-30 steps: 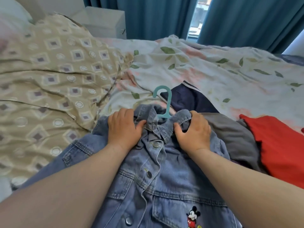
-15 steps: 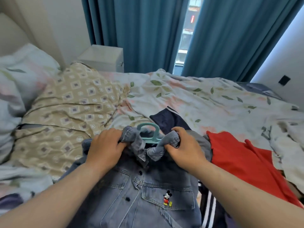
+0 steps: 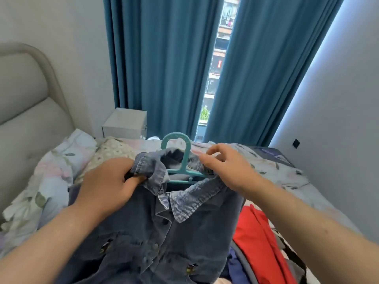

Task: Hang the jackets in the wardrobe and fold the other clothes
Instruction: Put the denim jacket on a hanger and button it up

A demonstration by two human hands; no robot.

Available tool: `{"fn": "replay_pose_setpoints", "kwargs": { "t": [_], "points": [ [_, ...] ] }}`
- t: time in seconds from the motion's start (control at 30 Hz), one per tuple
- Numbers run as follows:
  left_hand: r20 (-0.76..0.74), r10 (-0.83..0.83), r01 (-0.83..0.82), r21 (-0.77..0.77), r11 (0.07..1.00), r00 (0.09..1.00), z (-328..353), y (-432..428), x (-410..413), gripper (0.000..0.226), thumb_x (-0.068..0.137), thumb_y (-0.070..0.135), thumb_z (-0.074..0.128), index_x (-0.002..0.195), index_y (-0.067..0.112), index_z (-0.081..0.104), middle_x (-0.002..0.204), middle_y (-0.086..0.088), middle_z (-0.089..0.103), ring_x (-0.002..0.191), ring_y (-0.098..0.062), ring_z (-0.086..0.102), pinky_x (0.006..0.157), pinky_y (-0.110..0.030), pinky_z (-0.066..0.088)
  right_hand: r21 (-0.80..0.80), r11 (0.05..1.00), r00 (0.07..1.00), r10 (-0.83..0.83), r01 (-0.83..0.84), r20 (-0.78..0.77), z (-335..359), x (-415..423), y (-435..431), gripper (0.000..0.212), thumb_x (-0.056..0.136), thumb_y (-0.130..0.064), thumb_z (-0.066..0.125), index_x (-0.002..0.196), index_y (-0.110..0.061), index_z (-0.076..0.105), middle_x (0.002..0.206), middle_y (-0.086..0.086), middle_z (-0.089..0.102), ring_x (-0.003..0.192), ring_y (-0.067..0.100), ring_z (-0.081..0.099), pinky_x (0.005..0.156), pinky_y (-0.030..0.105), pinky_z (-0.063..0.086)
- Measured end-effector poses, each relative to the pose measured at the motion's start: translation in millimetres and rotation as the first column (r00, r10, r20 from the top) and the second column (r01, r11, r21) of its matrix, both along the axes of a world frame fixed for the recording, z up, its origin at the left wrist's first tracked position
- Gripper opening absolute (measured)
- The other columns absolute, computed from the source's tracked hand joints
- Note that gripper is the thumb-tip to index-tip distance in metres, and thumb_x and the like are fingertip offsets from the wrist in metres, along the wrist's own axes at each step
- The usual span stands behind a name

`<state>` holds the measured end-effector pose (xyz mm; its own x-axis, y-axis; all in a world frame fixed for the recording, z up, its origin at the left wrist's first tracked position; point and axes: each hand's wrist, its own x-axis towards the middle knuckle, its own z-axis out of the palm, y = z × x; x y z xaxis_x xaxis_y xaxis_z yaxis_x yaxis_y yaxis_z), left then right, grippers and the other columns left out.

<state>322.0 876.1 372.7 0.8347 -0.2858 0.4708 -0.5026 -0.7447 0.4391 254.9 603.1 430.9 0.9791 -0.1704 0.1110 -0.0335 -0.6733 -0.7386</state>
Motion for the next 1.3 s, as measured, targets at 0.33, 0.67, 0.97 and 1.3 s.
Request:
{"fn": "replay_pose_setpoints", "kwargs": {
  "t": [0.33, 0.67, 0.97, 1.3],
  "points": [
    [0.095, -0.005, 0.015, -0.111, 0.994, 0.995, 162.3, 39.5, -87.9, 0.042, 0.08, 0.038, 0.073, 0.062, 0.031, 0.036, 0.059, 0.009, 0.049, 0.06, -0.005, 0.045, 0.05, -0.029, 0.025, -0.299, 0.953, 0.98, 0.099, -0.043, 0.175, 181.7, -65.9, 70.3, 0.028, 0.094, -0.011, 0.052, 0.093, -0.03, 0.073, 0.08, -0.011, 0.07, 0.073, 0.004, 0.062, 0.074, 0.034, 0.056],
    [0.274, 0.093, -0.043, -0.183, 0.982, 0.957, 243.3, 60.9, -132.7, 0.042, 0.073, 0.027, 0.082, 0.06, 0.028, 0.042, 0.056, 0.008, 0.047, 0.056, -0.006, 0.045, 0.048, -0.027, 0.03, -0.344, 0.897, 0.934, 0.336, -0.278, 0.122, 245.5, -96.3, 91.0, 0.007, 0.091, -0.031, 0.068, 0.095, -0.027, 0.071, 0.083, -0.012, 0.072, 0.079, 0.005, 0.066, 0.078, 0.03, 0.056],
    [0.465, 0.146, -0.06, -0.196, 0.979, 0.873, 283.6, 71.1, -190.9, 0.037, 0.067, 0.023, 0.088, 0.06, 0.016, 0.052, 0.067, 0.005, 0.051, 0.072, -0.014, 0.048, 0.067, -0.03, 0.038, -0.402, 0.856, 0.877, 0.431, -0.324, 0.21, 290.4, -96.4, 57.5, 0.005, 0.09, -0.034, 0.07, 0.088, -0.029, 0.069, 0.078, -0.015, 0.069, 0.074, 0.002, 0.063, 0.066, 0.019, 0.051],
    [-0.125, 0.08, -0.104, -0.197, 0.975, 0.989, 302.6, 64.3, -225.0, 0.037, 0.072, 0.063, 0.053, 0.105, 0.052, 0.063, 0.1, 0.02, 0.071, 0.091, 0.0, 0.067, 0.081, -0.035, 0.052, -0.273, 0.787, 0.736, 0.615, -0.553, 0.282, 311.2, -102.0, 18.4, 0.006, 0.092, -0.021, 0.068, 0.09, -0.025, 0.071, 0.087, -0.005, 0.073, 0.085, 0.011, 0.067, 0.079, 0.024, 0.053]
  ]
}}
